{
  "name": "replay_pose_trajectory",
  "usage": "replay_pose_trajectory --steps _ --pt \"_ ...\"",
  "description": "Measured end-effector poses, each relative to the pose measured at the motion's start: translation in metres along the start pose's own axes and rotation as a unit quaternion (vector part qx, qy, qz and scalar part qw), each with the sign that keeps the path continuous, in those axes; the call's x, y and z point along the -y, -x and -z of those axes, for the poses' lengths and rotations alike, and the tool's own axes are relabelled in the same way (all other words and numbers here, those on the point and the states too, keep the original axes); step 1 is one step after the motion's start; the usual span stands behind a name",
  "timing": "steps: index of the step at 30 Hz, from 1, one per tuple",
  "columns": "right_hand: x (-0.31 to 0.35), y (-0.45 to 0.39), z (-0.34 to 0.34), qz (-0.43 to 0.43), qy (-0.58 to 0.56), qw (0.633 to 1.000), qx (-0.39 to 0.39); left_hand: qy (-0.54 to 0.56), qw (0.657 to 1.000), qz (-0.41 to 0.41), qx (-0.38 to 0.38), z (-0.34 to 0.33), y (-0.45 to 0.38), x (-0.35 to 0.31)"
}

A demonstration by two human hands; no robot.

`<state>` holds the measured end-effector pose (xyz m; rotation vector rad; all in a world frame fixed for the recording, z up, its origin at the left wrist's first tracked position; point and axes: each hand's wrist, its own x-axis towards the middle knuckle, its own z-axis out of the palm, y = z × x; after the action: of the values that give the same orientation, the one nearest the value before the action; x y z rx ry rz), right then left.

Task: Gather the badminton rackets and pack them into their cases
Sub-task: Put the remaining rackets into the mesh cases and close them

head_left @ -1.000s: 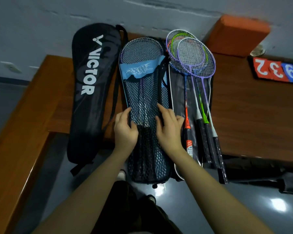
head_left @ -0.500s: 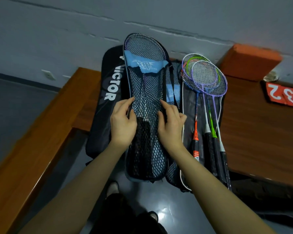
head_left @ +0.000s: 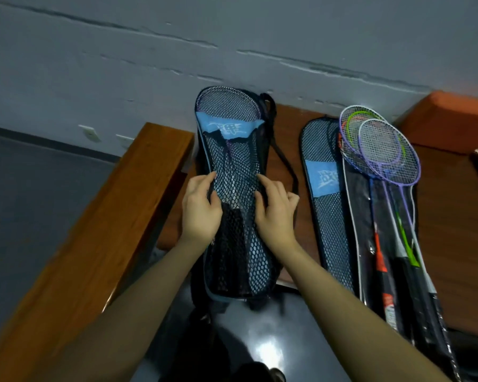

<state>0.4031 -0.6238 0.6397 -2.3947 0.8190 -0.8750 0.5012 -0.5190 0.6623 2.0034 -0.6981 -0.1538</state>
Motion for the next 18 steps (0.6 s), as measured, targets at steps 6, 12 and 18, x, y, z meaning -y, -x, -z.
replay_pose_trajectory --steps 6,12,18 --pt "0.004 0.003 -0.031 -0.061 -0.004 0.997 0.047 -0.027 0.996 0.011 0.087 -0.002 -0.015 0.049" --pt "0.0 -0.014 -0.04 -0.154 -0.028 0.982 0.102 -0.058 0.99 0.035 0.12 -0.012 -0.038 0.068" --pt "0.004 -0.019 -0.035 -0.095 -0.008 0.995 0.029 -0.054 0.994 -0.006 0.092 -0.013 -0.056 0.067"
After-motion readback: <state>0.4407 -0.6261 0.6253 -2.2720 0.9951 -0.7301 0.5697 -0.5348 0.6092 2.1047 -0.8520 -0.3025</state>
